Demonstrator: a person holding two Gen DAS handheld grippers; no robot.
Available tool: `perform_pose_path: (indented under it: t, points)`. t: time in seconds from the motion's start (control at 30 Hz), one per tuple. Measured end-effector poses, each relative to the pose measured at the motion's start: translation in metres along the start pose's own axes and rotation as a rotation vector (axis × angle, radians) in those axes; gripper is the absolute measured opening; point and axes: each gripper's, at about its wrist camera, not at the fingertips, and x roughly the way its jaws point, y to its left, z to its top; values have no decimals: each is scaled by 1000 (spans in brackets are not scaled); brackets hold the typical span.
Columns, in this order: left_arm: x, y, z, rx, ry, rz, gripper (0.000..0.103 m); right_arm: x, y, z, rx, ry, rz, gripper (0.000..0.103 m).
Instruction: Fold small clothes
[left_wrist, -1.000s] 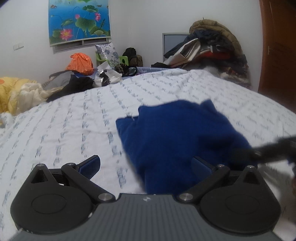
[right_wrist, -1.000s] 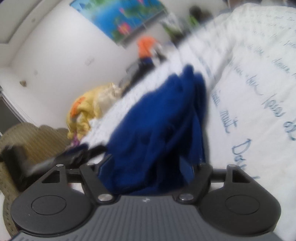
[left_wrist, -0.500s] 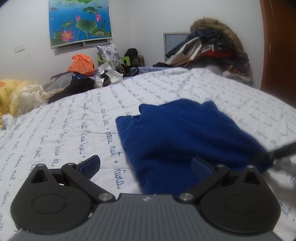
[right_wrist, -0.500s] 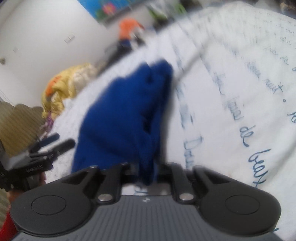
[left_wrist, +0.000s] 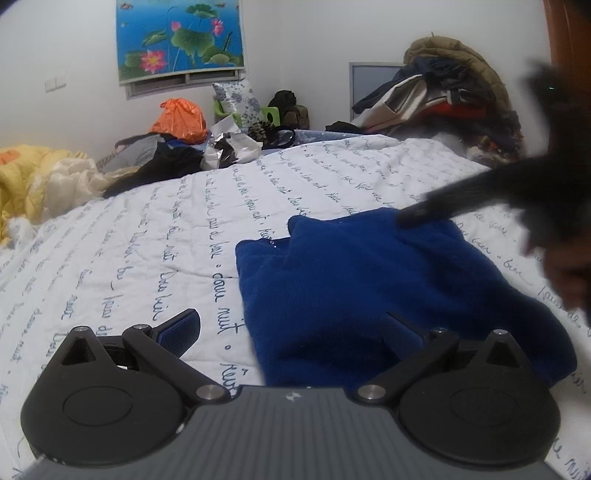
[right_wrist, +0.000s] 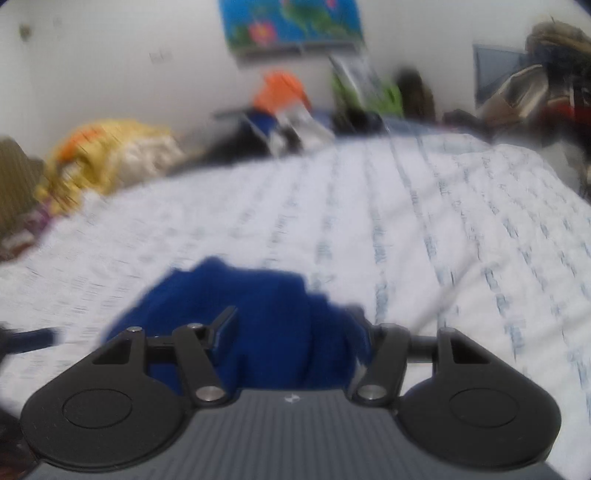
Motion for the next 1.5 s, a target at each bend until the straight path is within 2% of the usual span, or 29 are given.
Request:
perform_pose_path:
  t: [0.03, 0.07, 0.1, 0.13, 0.2, 0.3, 0.4, 0.43, 0.47, 0.53, 0.57, 0.6, 0.7, 0.87, 0.93, 1.03, 1.1, 1.13, 1.17, 1.2, 1.23, 1.3, 1.33, 1.5]
  points:
    - [2, -2, -1, 8, 0, 5, 103, 7, -1, 2, 1, 19, 11, 62]
    - [4, -3, -3, 12, 4, 8, 103, 15, -1, 3, 5, 32, 34, 53]
    - [6, -3, -4, 13, 12, 11, 103, 20, 1, 4, 0, 41, 45, 27]
    - [8, -2, -6, 11, 19, 11, 103, 22, 5, 5, -25, 39, 30, 16]
    - [11, 1, -9, 3, 21, 16, 103, 18, 10, 5, -74, -11, -64, 8]
    - [16, 9, -8, -23, 34, 15, 103, 18, -4, 4, -37, -37, -188, 3]
    - [16, 15, -5, -38, 23, 6, 103, 19, -22, -2, 42, 4, -113, 5]
    - [16, 17, -3, -34, 9, 8, 103, 13, -28, -4, 74, -8, -113, 6]
    - [16, 21, 0, -36, -4, 8, 103, 5, -36, -4, 117, -21, -114, 13]
    - [20, 32, 7, -77, -9, -12, 103, -11, -56, -8, 237, -41, -41, 50]
    - [24, 40, 10, -117, -1, -35, 103, -16, -65, -12, 291, -47, 31, 90]
    - [30, 49, 14, -162, 13, -63, 103, -21, -74, -16, 329, -51, 104, 102]
    - [55, 70, 21, -292, 86, -141, 103, -19, -87, -22, 377, 24, 251, 101]
    - [86, 90, 22, -420, 178, -279, 103, 1, -69, -30, 270, 115, 285, 100]
    - [96, 93, 23, -457, 188, -323, 101, 6, -58, -31, 216, 94, 291, 100]
    - [113, 99, 28, -516, 203, -384, 91, 13, -44, -27, 156, 70, 283, 90]
    - [125, 99, 32, -543, 212, -400, 81, 19, -41, -20, 153, 73, 296, 59]
    - [131, 99, 33, -551, 217, -399, 72, 22, -42, -18, 159, 75, 283, 55]
    - [137, 97, 35, -554, 221, -391, 66, 24, -41, -16, 151, 73, 265, 39]
    - [140, 93, 37, -544, 223, -373, 52, 26, -42, -15, 148, 70, 248, 28]
    - [142, 90, 39, -520, 220, -346, 39, 27, -44, -14, 159, 65, 245, 27]
    - [139, 82, 45, -463, 197, -317, 24, 23, -45, -13, 170, 33, 233, 21]
    - [135, 79, 48, -437, 179, -303, 20, 20, -44, -13, 172, 14, 226, 20]
    - [128, 73, 69, -358, 103, -227, 19, 18, -44, -10, 234, -66, 192, 18]
